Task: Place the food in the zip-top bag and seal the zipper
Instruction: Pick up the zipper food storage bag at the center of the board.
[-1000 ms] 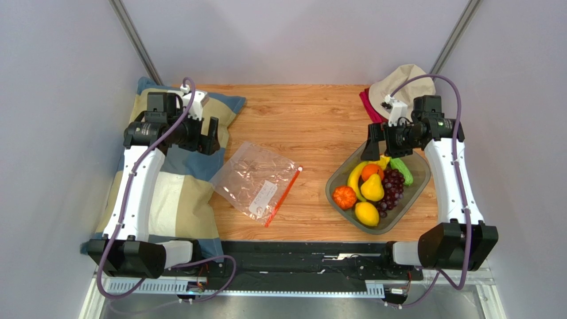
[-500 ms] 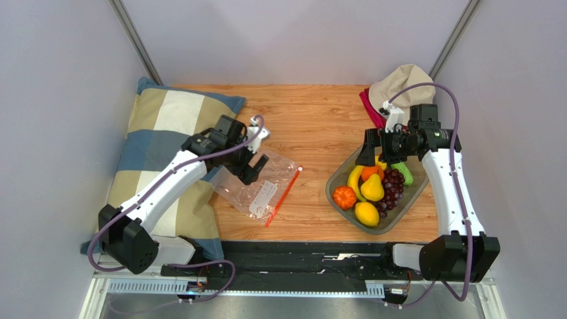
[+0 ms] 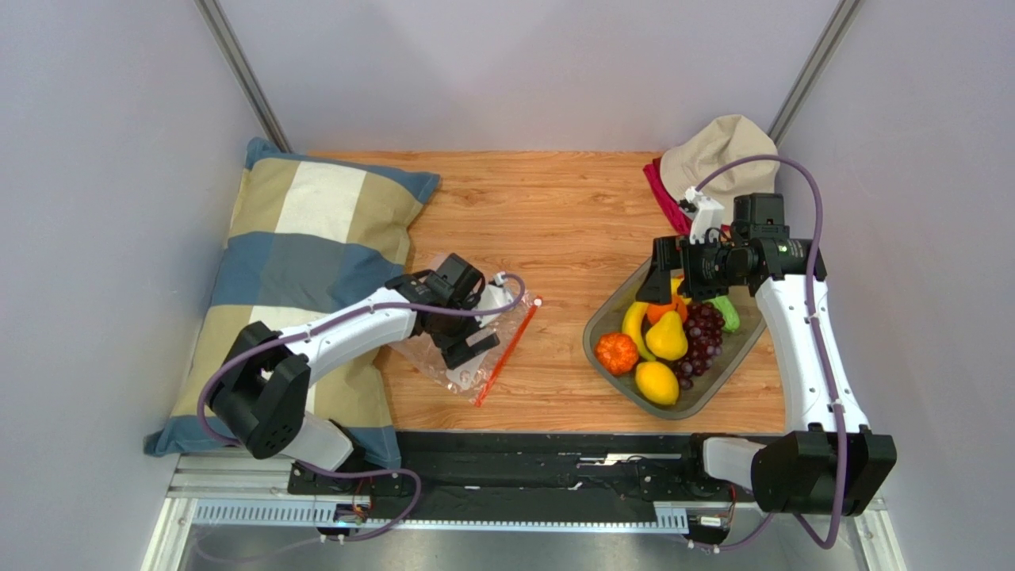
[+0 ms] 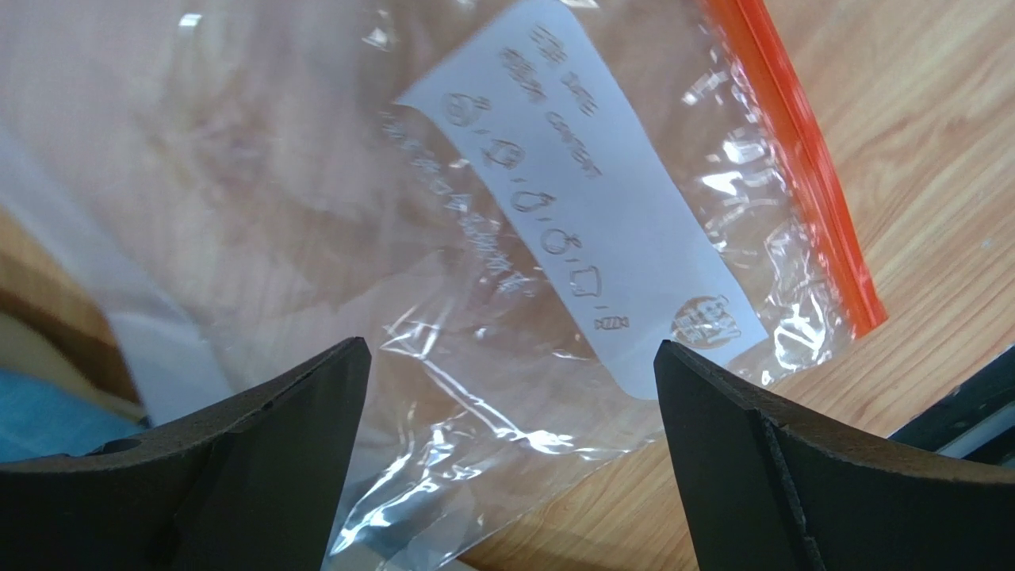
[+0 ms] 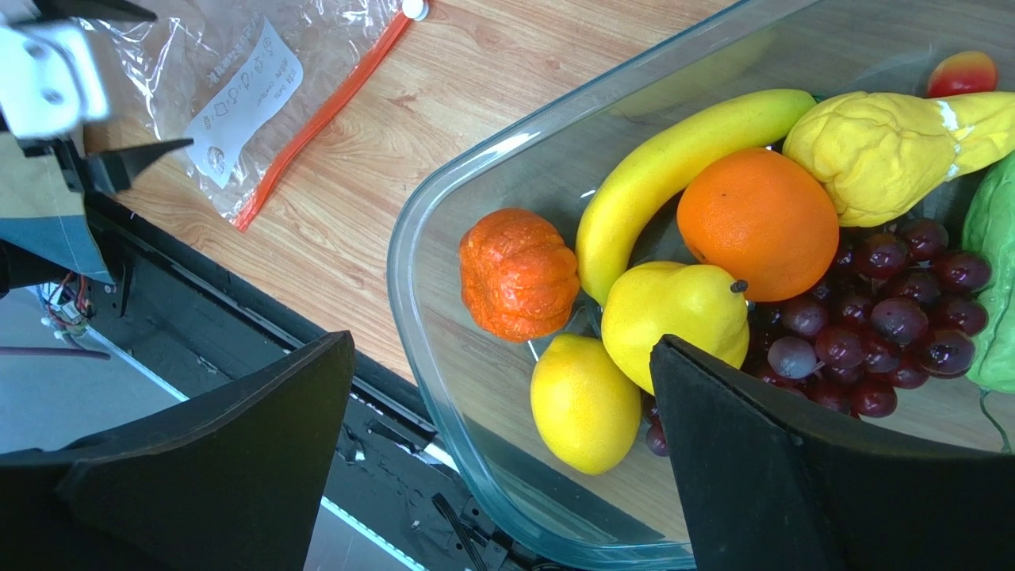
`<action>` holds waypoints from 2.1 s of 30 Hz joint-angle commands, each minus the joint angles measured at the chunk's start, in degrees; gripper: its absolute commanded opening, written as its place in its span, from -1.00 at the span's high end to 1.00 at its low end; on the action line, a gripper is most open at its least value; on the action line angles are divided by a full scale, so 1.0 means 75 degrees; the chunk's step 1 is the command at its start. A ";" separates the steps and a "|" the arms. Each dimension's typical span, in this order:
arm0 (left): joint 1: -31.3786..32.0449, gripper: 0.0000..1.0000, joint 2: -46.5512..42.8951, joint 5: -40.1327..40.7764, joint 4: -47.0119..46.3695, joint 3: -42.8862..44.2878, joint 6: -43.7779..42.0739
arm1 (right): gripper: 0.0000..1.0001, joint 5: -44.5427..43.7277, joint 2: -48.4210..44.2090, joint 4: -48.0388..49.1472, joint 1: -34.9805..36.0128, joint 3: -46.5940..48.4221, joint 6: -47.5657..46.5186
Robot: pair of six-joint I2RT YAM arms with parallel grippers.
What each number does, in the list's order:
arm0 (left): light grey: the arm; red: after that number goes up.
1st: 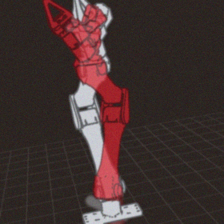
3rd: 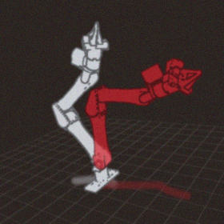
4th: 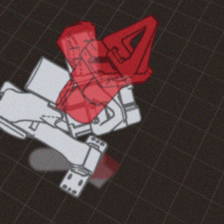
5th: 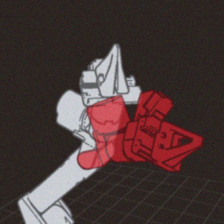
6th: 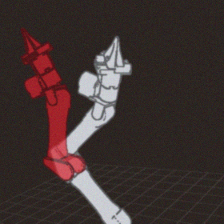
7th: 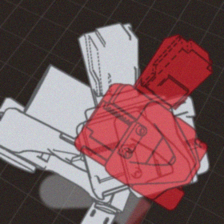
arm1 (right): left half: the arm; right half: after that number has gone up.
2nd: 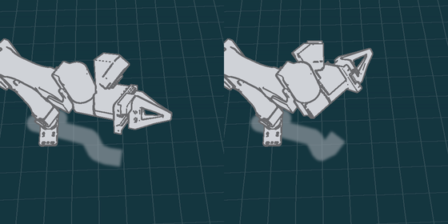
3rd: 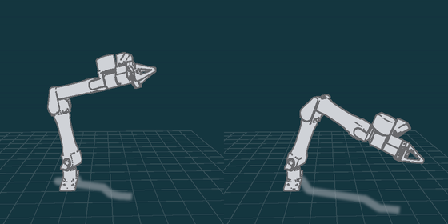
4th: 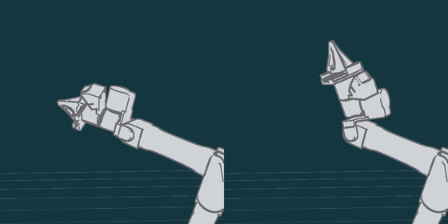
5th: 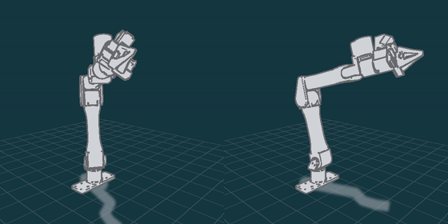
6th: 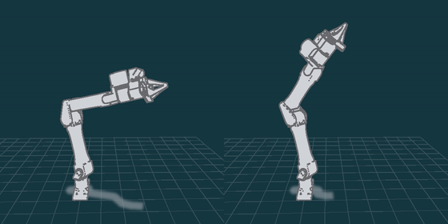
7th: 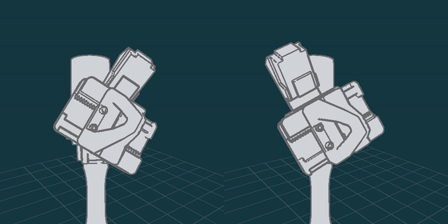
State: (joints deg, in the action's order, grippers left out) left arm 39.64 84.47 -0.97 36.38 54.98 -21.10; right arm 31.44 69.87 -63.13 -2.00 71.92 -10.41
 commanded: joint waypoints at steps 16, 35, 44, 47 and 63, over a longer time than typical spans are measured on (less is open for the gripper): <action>0.0516 0.74 0.0902 -0.0081 -0.1757 -0.1249 -0.1429 | -1.00 0.0108 -0.0221 0.0120 0.0032 0.0126 0.0076; -0.0057 1.00 -0.2110 -0.0983 -0.0445 0.0777 0.1967 | -0.73 0.1585 -0.0153 0.4653 0.0969 -0.0906 0.5242; -0.0410 1.00 -0.2870 -0.1521 -0.1065 0.1002 0.2766 | -0.43 0.1550 0.0539 0.6505 0.2106 -0.1222 0.7853; -0.0410 1.00 -0.3035 -0.1593 -0.1194 0.0919 0.3176 | -0.30 0.1492 0.0843 0.6940 0.2399 -0.1281 0.8430; -0.0410 1.00 -0.3680 -0.2308 -0.1757 0.0345 0.3013 | -0.04 0.1597 0.2239 0.8137 0.3055 -0.0848 1.0365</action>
State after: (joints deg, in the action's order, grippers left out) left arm 36.38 58.74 -15.79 26.83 57.82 2.15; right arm 42.61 85.34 -6.96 20.12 62.74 63.05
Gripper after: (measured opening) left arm 0.007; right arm 0.533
